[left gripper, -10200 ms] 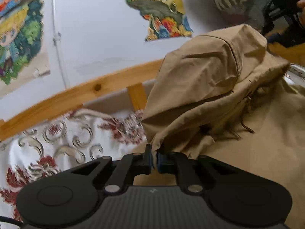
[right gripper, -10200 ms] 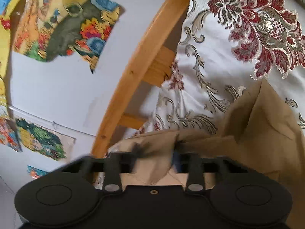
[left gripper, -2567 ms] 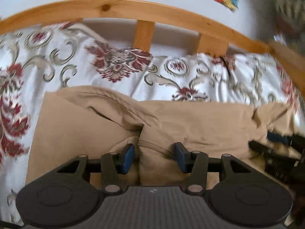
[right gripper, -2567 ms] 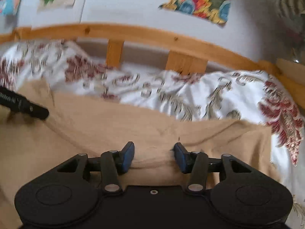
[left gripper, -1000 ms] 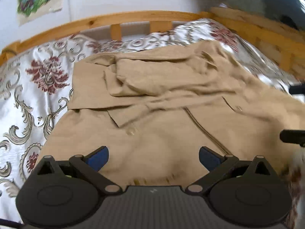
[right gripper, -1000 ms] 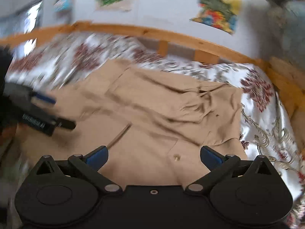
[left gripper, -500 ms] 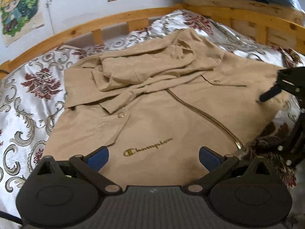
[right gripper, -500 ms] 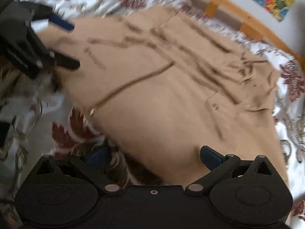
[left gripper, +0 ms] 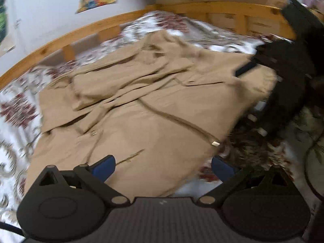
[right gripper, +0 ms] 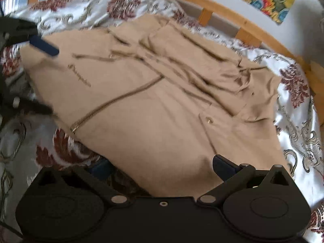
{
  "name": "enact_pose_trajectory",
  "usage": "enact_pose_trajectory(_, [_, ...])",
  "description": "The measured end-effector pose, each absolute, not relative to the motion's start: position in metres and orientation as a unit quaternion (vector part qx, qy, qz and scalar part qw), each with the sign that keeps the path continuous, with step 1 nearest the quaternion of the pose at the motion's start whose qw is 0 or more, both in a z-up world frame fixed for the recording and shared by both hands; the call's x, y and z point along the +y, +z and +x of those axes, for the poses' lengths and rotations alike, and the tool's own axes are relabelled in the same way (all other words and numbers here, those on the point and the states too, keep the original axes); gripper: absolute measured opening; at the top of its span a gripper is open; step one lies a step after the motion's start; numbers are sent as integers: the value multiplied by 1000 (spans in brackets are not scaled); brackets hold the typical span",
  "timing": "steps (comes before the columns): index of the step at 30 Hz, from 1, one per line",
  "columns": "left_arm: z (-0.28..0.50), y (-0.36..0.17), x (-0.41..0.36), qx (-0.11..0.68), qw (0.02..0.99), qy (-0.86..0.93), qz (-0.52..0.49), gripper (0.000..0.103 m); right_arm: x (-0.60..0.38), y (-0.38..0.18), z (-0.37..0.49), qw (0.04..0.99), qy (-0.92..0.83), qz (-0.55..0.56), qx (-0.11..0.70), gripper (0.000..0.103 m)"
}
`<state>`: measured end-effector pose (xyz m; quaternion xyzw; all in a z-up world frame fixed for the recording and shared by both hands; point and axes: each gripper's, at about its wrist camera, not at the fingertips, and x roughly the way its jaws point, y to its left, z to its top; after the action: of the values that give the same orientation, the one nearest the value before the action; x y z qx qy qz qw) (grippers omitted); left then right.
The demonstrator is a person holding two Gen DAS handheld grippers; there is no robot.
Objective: Fold large clothes
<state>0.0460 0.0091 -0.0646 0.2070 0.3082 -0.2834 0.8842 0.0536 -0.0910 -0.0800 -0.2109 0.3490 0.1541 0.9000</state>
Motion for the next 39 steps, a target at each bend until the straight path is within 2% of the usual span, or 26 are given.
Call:
enact_pose_trajectory(5, [43,-76,-12,297,881,-267,255,102,-105,-70,59,921,145,-163,324,102])
enact_pose_trajectory(10, [53,-87,-26,288,884,-200,310,102,-104,-72,61,921,145,-167,321,102])
enact_pose_trajectory(16, [64,-78,-15,279,897,-164,301,99,-103,-71,59,923,143,-170,316,102])
enact_pose_trajectory(19, [66,-68,-9,274,903,-174,282,84,-102,-70,58,923,145,-171,314,102])
enact_pose_trajectory(23, [63,-57,-7,264,904,-206,265,51,-101,-65,51,922,153,-179,307,102])
enact_pose_trajectory(26, [65,-53,-10,271,901,-221,258,35,-100,-64,42,915,182,-191,305,102])
enact_pose_trajectory(27, [66,-51,-11,271,901,-222,257,32,-97,-64,39,910,198,-195,306,102])
enact_pose_trajectory(32, [77,-40,-13,281,904,-222,234,31,-77,-80,41,885,213,-247,332,102])
enact_pose_trajectory(35, [85,-32,-9,293,904,-228,212,31,-73,-92,53,883,162,-281,338,94])
enact_pose_trajectory(37, [88,-30,-7,301,902,-236,201,31,-81,-86,60,901,147,-246,325,87])
enact_pose_trajectory(39, [87,-29,-4,304,900,-245,195,31,-92,-74,62,925,133,-192,301,67])
